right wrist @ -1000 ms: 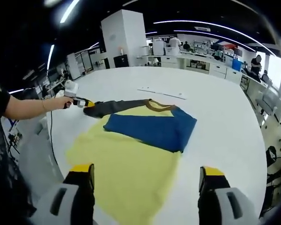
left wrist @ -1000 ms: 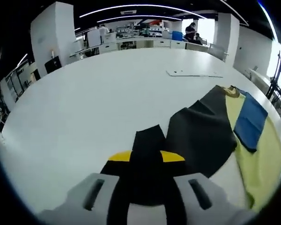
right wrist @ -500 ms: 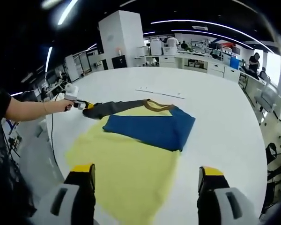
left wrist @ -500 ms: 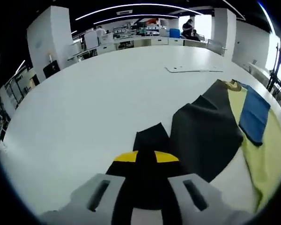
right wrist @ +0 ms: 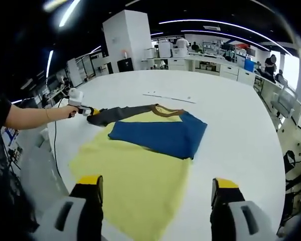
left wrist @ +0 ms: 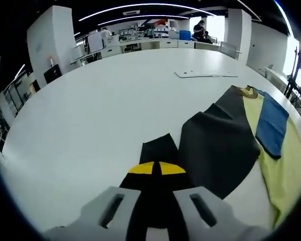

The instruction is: Fold the garment on the visible template until the final outline fits inside the template.

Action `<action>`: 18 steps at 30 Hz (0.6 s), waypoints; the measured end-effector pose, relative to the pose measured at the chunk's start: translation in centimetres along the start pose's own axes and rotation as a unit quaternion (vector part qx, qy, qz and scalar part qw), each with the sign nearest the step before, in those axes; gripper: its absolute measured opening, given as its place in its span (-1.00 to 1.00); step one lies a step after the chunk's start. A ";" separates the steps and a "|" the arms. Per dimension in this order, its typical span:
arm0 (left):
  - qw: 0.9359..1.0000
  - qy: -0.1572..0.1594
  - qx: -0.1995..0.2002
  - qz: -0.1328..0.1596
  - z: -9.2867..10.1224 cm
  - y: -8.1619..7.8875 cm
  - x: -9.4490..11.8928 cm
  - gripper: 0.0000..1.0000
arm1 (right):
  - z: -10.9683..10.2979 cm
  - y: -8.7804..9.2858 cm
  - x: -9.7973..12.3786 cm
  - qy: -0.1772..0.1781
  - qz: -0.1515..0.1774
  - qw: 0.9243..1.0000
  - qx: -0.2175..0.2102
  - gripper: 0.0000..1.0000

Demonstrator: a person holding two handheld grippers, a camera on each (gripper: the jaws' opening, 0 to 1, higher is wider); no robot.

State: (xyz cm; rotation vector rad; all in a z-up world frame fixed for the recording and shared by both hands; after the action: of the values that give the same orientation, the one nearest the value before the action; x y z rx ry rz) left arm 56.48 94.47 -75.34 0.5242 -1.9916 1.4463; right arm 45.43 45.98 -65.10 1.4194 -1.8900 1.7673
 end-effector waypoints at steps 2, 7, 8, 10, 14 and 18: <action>1.000 -0.008 0.015 0.014 -0.4 -0.5 0.4 -1.00 | 0.0 0.0 0.0 0.000 0.001 1.000 -0.001 0.78; 0.995 -0.042 0.067 0.061 -2.5 -2.2 2.2 -1.00 | -0.2 -0.1 0.0 -0.002 0.003 1.000 -0.001 0.77; 0.995 -0.046 0.070 0.062 -2.8 -2.1 2.4 -1.00 | -0.2 -0.1 0.0 -0.002 0.004 1.000 -0.001 0.77; 0.993 -0.052 0.077 0.066 -3.2 -2.0 2.9 -1.00 | -0.3 -0.1 -0.1 -0.004 0.004 1.000 -0.001 0.77; 0.985 -0.080 0.128 0.077 -4.7 -1.5 3.9 -1.00 | -0.5 0.1 -0.2 -0.005 0.001 1.000 0.003 0.76; 0.973 -0.110 0.185 0.086 -5.8 -0.9 5.4 -1.00 | -0.7 -0.1 -0.3 -0.008 0.003 1.000 0.003 0.76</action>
State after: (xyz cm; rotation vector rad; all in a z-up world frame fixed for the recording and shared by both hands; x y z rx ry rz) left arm 54.53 99.89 -69.84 0.7099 -1.9790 1.9610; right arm 45.32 46.71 -65.08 1.4359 -1.9005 1.7717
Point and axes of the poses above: the point that each gripper's makers call its tool centre point, and the gripper's own axes: x roughly backward along the fingers, z roughly to its right, y roughly out of its underside, the point moved 1 cm from there along x, roughly backward along the fingers, and after that the axes turned 12 degrees about -x, right-handed, at the moved point
